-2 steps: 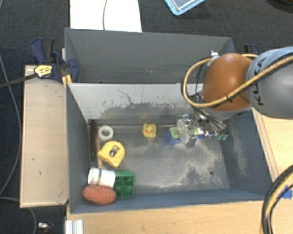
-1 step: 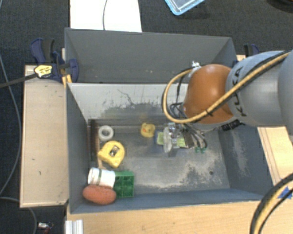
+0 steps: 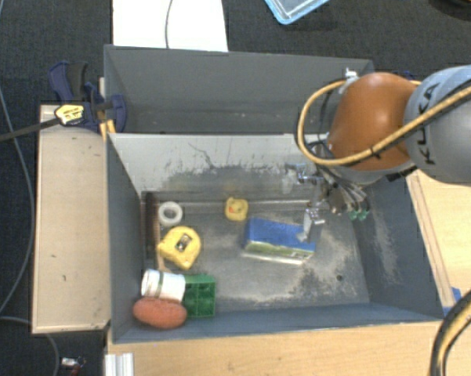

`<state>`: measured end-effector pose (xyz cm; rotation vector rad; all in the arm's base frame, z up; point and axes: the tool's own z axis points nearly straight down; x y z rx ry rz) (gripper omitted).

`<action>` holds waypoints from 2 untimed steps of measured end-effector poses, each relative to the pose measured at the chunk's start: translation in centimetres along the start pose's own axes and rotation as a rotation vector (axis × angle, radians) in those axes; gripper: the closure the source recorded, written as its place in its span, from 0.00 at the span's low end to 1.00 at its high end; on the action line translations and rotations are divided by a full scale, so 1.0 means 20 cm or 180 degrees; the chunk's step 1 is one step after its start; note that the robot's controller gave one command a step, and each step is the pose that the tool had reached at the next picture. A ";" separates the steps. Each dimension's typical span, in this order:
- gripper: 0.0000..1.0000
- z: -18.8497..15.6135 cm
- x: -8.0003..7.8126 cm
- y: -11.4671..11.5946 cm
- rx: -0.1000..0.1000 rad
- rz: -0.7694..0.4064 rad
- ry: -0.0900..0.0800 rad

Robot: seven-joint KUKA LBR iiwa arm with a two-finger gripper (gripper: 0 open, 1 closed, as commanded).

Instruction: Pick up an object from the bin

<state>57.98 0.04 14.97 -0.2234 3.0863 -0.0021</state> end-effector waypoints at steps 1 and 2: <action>0.00 0.00 0.00 0.00 0.0000 0.0001 0.0000; 0.00 0.07 0.07 0.18 -0.0001 0.0148 -0.0009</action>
Offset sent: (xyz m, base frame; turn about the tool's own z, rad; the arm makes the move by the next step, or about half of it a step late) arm -0.0209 0.0355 -0.0172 0.0476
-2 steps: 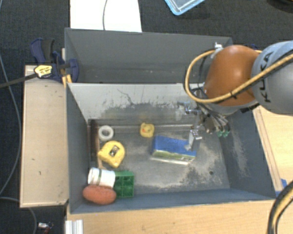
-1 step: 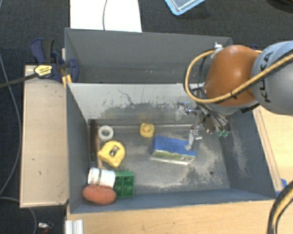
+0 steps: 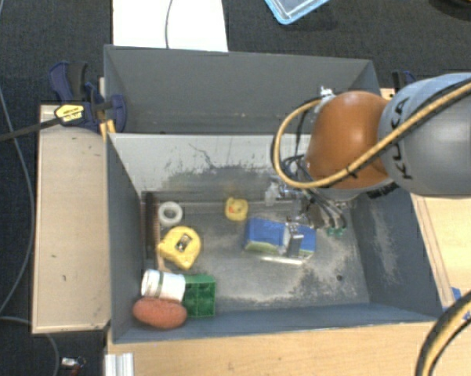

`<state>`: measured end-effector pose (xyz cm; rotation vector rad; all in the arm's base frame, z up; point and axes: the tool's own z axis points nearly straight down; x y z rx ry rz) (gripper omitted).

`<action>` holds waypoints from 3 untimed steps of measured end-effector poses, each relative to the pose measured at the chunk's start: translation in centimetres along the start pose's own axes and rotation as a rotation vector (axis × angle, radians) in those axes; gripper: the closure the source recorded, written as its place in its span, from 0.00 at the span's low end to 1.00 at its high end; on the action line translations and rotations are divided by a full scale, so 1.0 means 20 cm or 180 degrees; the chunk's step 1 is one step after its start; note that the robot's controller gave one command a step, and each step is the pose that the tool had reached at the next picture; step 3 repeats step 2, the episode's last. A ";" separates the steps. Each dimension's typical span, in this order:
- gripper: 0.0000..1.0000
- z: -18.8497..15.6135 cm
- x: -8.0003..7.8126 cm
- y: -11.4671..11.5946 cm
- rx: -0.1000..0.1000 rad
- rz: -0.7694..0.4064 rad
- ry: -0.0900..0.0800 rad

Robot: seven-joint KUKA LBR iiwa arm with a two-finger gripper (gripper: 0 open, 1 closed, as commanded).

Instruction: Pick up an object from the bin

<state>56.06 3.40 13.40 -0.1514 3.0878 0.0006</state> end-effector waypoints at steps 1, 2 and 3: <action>0.00 0.08 0.04 0.11 0.0003 -0.0036 -0.0008; 0.00 0.19 0.00 0.08 0.0001 0.0838 -0.0007; 0.00 0.19 0.00 0.08 0.0001 0.0838 -0.0007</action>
Offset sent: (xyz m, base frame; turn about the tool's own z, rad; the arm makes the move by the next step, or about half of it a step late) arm 0.0065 0.0146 -0.0564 0.4411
